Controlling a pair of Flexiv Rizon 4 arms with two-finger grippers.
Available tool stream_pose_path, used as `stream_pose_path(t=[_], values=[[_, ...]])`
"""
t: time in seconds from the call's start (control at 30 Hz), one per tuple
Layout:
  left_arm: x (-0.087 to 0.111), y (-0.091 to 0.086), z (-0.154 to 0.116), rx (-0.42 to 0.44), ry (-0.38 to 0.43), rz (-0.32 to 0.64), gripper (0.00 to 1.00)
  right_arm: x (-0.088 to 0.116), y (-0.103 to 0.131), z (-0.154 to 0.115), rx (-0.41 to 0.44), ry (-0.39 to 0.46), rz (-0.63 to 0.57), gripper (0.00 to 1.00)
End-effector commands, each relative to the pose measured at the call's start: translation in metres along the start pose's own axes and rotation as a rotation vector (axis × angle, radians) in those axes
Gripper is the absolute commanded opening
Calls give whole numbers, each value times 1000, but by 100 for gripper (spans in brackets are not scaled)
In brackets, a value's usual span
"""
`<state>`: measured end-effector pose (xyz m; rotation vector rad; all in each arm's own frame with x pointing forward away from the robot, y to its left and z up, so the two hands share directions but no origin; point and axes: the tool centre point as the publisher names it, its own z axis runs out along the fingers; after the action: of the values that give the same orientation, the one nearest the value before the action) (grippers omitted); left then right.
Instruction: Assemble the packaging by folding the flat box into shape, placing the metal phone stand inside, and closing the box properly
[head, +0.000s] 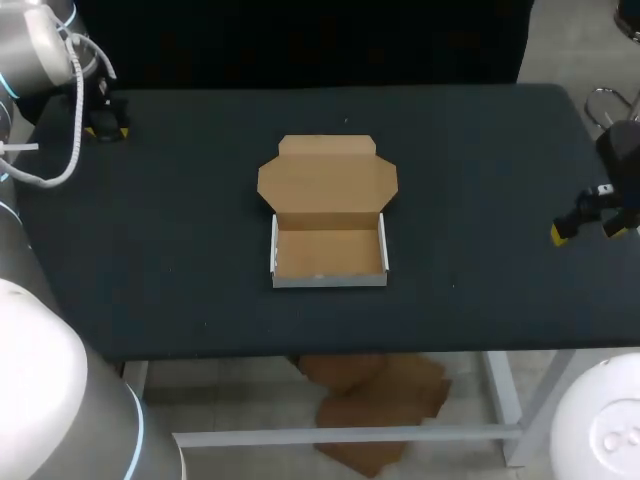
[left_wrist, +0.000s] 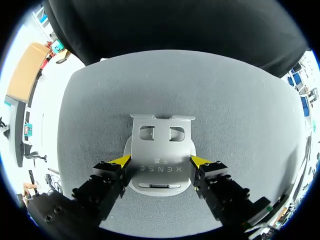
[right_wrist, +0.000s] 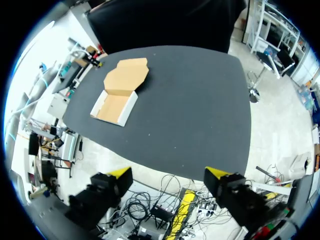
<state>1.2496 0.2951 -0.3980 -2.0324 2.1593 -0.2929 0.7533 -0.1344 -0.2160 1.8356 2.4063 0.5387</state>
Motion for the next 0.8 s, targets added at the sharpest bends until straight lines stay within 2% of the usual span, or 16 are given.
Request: stream_pose_path(t=[0.03, 0.2, 0.8], values=[[-4, -10, 7, -249, 2, -4, 0, 0, 0, -2, 5, 1, 0, 100], [-4, -8, 3, -232, 10, -9, 0, 0, 0, -2, 5, 1, 0, 100], [-1, 17, -31, -123, 27, 15, 0, 0, 0, -2, 5, 1, 0, 100]])
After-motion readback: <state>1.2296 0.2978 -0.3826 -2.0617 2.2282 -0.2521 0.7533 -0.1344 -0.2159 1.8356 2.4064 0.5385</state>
